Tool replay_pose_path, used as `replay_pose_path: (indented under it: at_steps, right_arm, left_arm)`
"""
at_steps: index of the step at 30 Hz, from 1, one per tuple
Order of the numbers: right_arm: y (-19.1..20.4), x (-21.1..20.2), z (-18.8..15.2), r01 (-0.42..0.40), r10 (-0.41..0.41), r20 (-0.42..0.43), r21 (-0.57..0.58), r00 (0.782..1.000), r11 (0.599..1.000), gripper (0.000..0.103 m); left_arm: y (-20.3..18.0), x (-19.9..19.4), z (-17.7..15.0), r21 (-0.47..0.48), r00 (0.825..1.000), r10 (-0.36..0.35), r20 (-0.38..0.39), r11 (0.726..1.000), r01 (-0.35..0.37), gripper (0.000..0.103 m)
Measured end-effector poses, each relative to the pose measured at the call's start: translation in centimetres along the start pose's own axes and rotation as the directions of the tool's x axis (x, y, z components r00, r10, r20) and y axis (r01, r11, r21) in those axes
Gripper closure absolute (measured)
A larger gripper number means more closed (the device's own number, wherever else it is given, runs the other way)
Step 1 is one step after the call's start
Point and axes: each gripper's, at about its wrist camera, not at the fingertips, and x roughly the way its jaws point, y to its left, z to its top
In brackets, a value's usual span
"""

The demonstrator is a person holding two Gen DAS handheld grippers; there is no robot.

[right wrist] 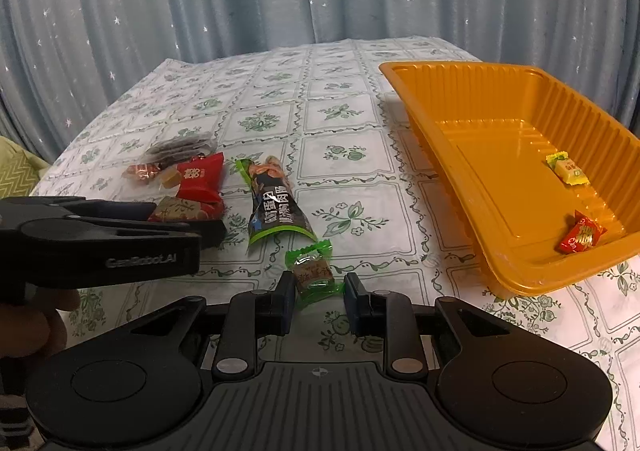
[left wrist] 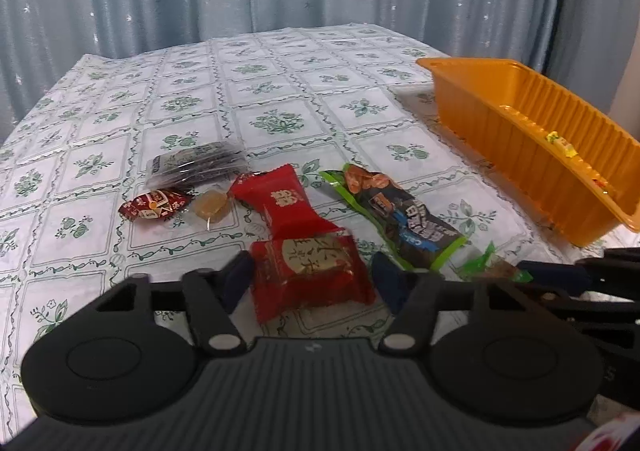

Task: Organize snacks
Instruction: 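Grasp the green-wrapped candy with the right tool while the left tool grasps the large red bag, then carry the green candy and the red bag over the orange tray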

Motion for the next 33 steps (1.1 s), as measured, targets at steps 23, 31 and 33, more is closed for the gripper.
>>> replay_pose_path:
  at_steps: [23, 31, 33]
  right_arm:
    - [0.6, -5.9, -0.2, -0.006, 0.006, 0.041, 0.017, 0.999, 1.0, 0.076]
    - [0.2, -10.7, -0.4, 0.005, -0.008, 0.066, 0.059, 0.998, 0.998, 0.076]
    - [0.0, -11.7, -0.3, 0.012, -0.016, 0.074, 0.064, 0.997, 0.998, 0.076]
  left_arm:
    - [-0.1, -9.0, -0.2, -0.091, 0.999, 0.037, -0.004, 0.995, -0.037, 0.06]
    - [-2.2, -13.3, 0.0, -0.11, 0.999, 0.034, 0.015, 0.993, -0.032, 0.06]
    - [-3.0, -14.2, 0.0, -0.106, 0.999, 0.03, 0.02, 0.994, -0.028, 0.06]
